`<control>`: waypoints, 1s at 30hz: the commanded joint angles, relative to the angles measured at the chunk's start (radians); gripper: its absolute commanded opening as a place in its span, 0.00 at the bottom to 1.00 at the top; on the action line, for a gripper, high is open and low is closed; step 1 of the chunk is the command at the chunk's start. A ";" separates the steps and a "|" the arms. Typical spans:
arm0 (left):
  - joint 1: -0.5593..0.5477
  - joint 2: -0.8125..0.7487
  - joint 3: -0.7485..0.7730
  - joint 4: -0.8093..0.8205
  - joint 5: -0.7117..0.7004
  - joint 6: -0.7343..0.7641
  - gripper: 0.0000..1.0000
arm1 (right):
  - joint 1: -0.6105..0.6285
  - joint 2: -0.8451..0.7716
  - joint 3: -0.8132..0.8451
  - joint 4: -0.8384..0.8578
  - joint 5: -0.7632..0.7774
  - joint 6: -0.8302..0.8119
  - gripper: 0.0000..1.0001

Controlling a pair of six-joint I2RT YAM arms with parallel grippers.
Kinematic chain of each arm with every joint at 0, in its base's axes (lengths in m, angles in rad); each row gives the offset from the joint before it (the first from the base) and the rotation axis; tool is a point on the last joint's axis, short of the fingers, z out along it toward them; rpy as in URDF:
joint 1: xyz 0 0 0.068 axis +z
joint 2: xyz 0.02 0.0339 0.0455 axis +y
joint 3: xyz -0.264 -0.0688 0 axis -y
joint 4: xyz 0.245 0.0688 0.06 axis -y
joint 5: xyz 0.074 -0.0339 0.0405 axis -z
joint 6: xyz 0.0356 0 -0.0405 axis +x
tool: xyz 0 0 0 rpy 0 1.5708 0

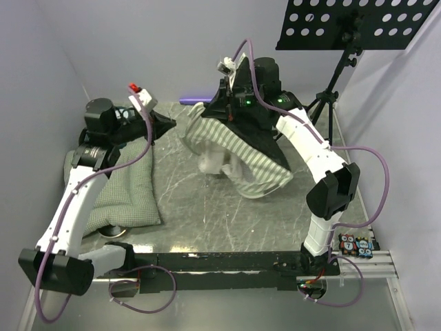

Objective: Set up the pet tent

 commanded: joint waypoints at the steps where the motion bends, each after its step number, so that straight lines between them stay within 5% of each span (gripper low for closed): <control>1: -0.016 0.058 0.060 -0.253 0.010 0.094 0.01 | 0.005 -0.063 0.008 0.211 -0.114 0.132 0.00; 30: -0.102 0.210 0.087 -0.238 0.139 0.046 0.01 | 0.047 -0.094 -0.090 0.371 -0.196 0.310 0.00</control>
